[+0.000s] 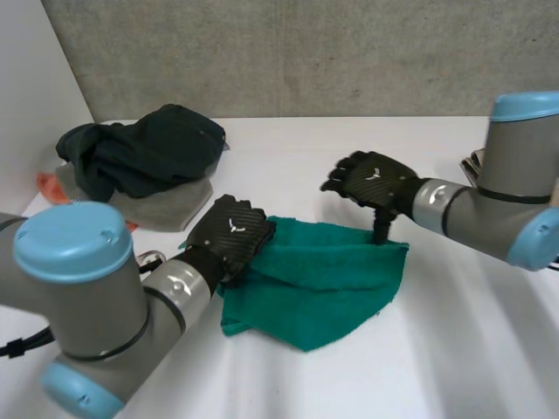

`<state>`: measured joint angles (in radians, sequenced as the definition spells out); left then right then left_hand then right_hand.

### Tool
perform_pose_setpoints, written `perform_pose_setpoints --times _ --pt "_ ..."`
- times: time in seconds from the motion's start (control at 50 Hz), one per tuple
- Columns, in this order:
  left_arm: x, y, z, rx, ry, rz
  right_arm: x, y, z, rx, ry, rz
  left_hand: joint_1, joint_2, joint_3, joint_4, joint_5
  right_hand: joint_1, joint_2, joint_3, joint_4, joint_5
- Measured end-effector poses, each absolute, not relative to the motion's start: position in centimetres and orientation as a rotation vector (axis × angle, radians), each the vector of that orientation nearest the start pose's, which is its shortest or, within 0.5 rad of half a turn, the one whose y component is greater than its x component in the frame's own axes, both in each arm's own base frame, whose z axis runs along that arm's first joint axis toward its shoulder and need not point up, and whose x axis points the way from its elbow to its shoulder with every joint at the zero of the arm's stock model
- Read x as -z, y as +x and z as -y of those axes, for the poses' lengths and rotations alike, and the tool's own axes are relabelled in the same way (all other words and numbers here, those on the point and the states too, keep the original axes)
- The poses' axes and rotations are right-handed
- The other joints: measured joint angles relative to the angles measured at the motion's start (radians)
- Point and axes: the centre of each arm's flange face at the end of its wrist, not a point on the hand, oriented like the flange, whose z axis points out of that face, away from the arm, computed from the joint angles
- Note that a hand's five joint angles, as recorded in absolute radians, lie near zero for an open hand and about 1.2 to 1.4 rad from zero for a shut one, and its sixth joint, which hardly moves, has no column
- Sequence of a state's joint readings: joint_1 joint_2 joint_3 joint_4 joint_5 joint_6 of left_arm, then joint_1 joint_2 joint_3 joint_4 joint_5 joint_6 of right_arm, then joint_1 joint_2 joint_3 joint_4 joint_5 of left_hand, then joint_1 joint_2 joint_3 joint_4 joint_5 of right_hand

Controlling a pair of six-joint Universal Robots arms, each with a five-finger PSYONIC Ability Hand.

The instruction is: Fold the laundry.

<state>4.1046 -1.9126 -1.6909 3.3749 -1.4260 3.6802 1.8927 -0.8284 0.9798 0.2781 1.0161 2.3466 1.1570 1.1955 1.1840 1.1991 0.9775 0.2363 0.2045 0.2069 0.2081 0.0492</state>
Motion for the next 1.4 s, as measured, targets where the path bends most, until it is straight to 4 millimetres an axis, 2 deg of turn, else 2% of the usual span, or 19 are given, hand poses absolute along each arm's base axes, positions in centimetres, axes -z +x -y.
perform_pose_setpoints --times 0.16,0.22,0.28,0.3,0.38,0.48,0.5,0.54,0.64,0.72,0.8,0.92,0.94,0.98,1.02,1.06,1.14,1.24,1.4 --pt "-17.8 -30.4 17.9 1.999 1.570 -2.083 -17.0 34.2 31.6 1.516 -1.680 -1.641 0.000 0.000 0.005 0.000 0.000 0.012 0.015 0.016 0.015 0.013" --pt "-17.4 -30.3 17.8 1.984 1.584 -2.072 -15.9 35.2 30.8 1.442 -1.688 -1.626 0.000 0.000 0.005 0.000 0.000 0.234 0.266 0.261 0.258 0.250" --pt "-17.3 -30.3 18.0 1.985 1.589 -2.052 -15.2 35.8 30.5 1.406 -1.688 -1.620 0.000 0.000 0.005 0.000 0.000 0.800 0.833 0.809 0.790 0.773" --pt "-17.3 -30.3 18.1 1.991 1.587 -2.043 -15.1 35.9 30.5 1.408 -1.686 -1.619 0.000 0.000 0.005 0.000 0.000 0.882 0.922 0.903 0.901 0.882" --pt "-18.0 -30.5 19.2 2.055 1.547 -1.978 -15.7 36.2 32.0 1.499 -1.653 -1.632 0.000 0.001 0.005 0.000 0.000 0.895 0.973 0.976 0.982 0.928" --pt "-20.7 -30.7 21.9 2.219 1.396 -1.829 -19.4 35.3 36.3 1.822 -1.440 -1.716 0.000 0.001 0.005 0.001 0.000 0.895 0.973 0.979 0.986 0.928" --pt "-22.5 -30.5 23.4 2.306 1.293 -1.747 -22.0 34.3 38.4 2.000 -1.257 -1.753 0.000 0.001 0.005 0.001 0.000 0.895 0.973 0.979 0.986 0.928" --pt "-25.0 -30.0 25.2 2.408 1.154 -1.644 -25.3 32.6 40.3 2.193 -1.019 -1.760 0.000 0.001 0.005 0.001 0.012 0.895 0.973 0.979 0.986 0.929" --pt "-30.0 -28.5 27.7 2.590 0.874 -1.474 -30.7 28.9 41.7 2.436 -0.656 -1.705 0.001 0.002 0.007 0.001 0.017 0.895 0.973 0.979 0.987 0.950" --pt "-31.2 -27.6 28.4 2.636 0.785 -1.490 -31.5 27.2 41.1 2.457 -0.602 -1.742 0.001 0.002 0.007 0.001 0.017 0.895 0.973 0.979 0.987 0.953" --pt "-29.5 -27.3 28.2 2.579 0.816 -1.638 -29.6 26.3 40.1 2.349 -0.659 -1.896 0.001 0.002 0.007 0.001 0.017 0.895 0.973 0.979 0.988 0.953" --pt "-24.1 -27.1 26.8 2.375 0.938 -1.915 -24.5 25.2 38.4 2.077 -0.760 -2.172 0.001 0.002 0.007 0.001 0.017 0.895 0.973 0.979 0.990 0.953" --pt "-22.7 -27.0 26.3 2.321 0.969 -1.974 -22.9 24.8 38.0 1.995 -0.777 -2.243 0.001 0.002 0.008 0.001 0.017 0.863 0.917 0.920 0.927 0.900" --pt "-21.4 -26.9 25.8 2.272 0.997 -2.024 -21.6 24.5 37.7 1.927 -0.788 -2.300 0.001 0.002 0.008 0.001 0.017 0.705 0.739 0.744 0.748 0.725" --pt "-19.6 -26.9 24.8 2.202 1.044 -2.091 -19.7 23.8 37.4 1.833 -0.796 -2.381 0.001 0.002 0.008 0.001 0.017 0.282 0.326 0.344 0.348 0.308" --pt "-18.6 -27.0 24.1 2.165 1.075 -2.125 -18.8 23.2 37.3 1.780 -0.799 -2.430 0.001 0.003 0.008 0.001 0.017 0.065 0.099 0.109 0.109 0.070" --pt "-17.9 -27.1 23.2 2.141 1.111 -2.152 -18.6 22.2 37.4 1.737 -0.809 -2.479 0.001 0.003 0.008 0.001 0.017 -0.011 0.003 0.003 0.002 -0.002" --pt "-18.5 -27.3 22.6 2.166 1.122 -2.138 -20.4 21.3 37.0 1.740 -0.878 -2.464 0.001 0.003 0.008 0.001 0.017 -0.011 0.003 0.002 0.000 -0.002" --pt "-20.1 -27.1 21.9 2.206 1.111 -2.111 -24.2 21.2 34.9 1.791 -1.291 -2.283 0.001 0.003 0.008 0.001 0.017 -0.002 0.017 0.016 0.012 0.008"
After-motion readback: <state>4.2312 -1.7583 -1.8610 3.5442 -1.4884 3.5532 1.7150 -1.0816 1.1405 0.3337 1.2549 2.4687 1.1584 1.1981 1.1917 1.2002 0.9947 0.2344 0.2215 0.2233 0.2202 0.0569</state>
